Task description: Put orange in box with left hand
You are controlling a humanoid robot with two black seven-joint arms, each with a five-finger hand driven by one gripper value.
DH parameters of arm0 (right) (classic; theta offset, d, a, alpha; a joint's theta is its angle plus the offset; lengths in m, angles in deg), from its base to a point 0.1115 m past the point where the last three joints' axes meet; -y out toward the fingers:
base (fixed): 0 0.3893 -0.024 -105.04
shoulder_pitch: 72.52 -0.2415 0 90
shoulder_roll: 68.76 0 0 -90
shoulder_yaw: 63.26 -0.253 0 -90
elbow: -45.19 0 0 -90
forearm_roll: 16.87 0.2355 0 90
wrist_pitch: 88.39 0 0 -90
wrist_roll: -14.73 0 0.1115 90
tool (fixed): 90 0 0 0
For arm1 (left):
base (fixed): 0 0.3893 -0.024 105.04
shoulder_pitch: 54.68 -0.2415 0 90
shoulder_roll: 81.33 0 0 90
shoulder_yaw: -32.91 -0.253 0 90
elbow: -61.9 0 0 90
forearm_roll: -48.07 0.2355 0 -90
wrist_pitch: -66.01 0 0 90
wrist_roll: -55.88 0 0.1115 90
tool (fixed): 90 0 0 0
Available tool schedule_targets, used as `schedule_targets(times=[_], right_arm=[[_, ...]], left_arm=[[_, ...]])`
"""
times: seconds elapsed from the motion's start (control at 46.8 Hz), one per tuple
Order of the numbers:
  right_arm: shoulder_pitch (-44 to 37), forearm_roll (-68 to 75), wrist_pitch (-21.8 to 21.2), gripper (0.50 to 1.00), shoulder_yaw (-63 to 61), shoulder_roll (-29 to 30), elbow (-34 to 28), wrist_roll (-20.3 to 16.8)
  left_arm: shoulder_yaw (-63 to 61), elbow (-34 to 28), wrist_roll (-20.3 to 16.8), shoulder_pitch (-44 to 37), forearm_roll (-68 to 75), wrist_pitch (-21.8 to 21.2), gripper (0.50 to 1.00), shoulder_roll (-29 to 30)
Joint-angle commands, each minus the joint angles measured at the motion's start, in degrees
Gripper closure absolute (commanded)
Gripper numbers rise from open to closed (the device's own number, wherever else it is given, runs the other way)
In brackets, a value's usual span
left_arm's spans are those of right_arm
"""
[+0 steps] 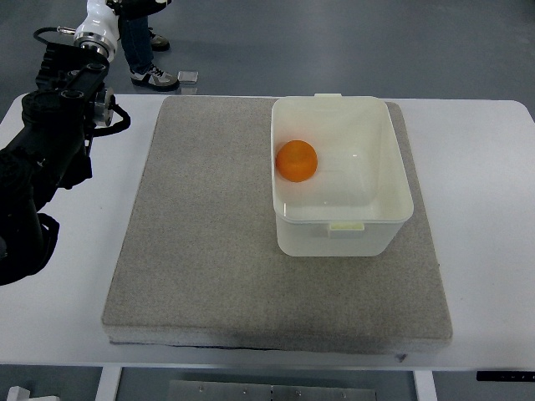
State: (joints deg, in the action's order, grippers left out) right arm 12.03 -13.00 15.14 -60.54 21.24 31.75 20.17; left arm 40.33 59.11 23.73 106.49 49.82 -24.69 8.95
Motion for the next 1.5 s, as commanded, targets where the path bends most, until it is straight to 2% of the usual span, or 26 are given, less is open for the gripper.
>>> schedule_targets(times=[0.0, 0.107, 0.171, 0.385, 0.534, 0.641, 0.727, 0.769, 0.94, 1.005, 1.24, 1.325, 1.432, 1.475], right_arm=[[0.0, 0.0, 0.0, 0.556, 0.0, 0.0, 0.0, 0.0], [0.0, 0.0, 0.0, 0.556, 0.0, 0.0, 0.0, 0.0], [0.0, 0.0, 0.0, 0.556, 0.0, 0.0, 0.0, 0.0], [0.0, 0.0, 0.0, 0.556, 0.0, 0.0, 0.0, 0.0], [0.0, 0.0, 0.0, 0.556, 0.0, 0.0, 0.0, 0.0], [0.0, 0.0, 0.0, 0.556, 0.0, 0.0, 0.0, 0.0], [0.0, 0.0, 0.0, 0.556, 0.0, 0.0, 0.0, 0.0], [0.0, 0.0, 0.0, 0.556, 0.0, 0.0, 0.0, 0.0], [0.0, 0.0, 0.0, 0.556, 0.0, 0.0, 0.0, 0.0], [0.0, 0.0, 0.0, 0.556, 0.0, 0.0, 0.0, 0.0], [0.0, 0.0, 0.0, 0.556, 0.0, 0.0, 0.0, 0.0], [0.0, 0.0, 0.0, 0.556, 0.0, 0.0, 0.0, 0.0], [0.0, 0.0, 0.0, 0.556, 0.0, 0.0, 0.0, 0.0], [0.0, 0.0, 0.0, 0.556, 0.0, 0.0, 0.0, 0.0]], left_arm=[[1.3, 1.6, 0.0, -0.8, -0.1, -0.5, 0.551, -0.3], [2.0, 2.6, 1.3, -1.1, -0.2, -0.5, 0.574, -0.3], [3.5, 2.7, 4.2, -1.3, -0.6, -0.4, 0.594, -0.3], [9.5, 2.7, 12.8, -1.6, -2.3, 0.1, 0.606, -0.3], [12.1, 2.7, 21.2, -1.4, -2.5, -0.4, 0.724, -0.3], [12.1, 2.7, 23.4, -1.5, -2.6, -0.5, 0.748, -0.3], [12.4, 2.9, 23.7, -1.6, -3.1, -0.2, 0.757, -0.3], [13.5, 3.0, 23.5, -1.7, -4.7, 0.9, 0.735, -0.3], [19.5, 4.2, 22.4, -2.4, -17.7, 8.0, 0.697, -0.3], [19.6, 4.1, 22.1, -2.5, -20.6, 9.6, 0.697, -0.3], [21.2, 4.0, 21.9, -4.2, -23.4, 13.4, 0.688, -0.3], [20.6, 3.6, 20.9, -4.5, -22.8, 13.4, 0.684, -0.3], [20.0, 3.2, 18.7, -4.6, -22.6, 13.4, 0.647, -0.3], [19.7, 3.1, 18.4, -4.6, -22.6, 13.3, 0.613, -0.3]])
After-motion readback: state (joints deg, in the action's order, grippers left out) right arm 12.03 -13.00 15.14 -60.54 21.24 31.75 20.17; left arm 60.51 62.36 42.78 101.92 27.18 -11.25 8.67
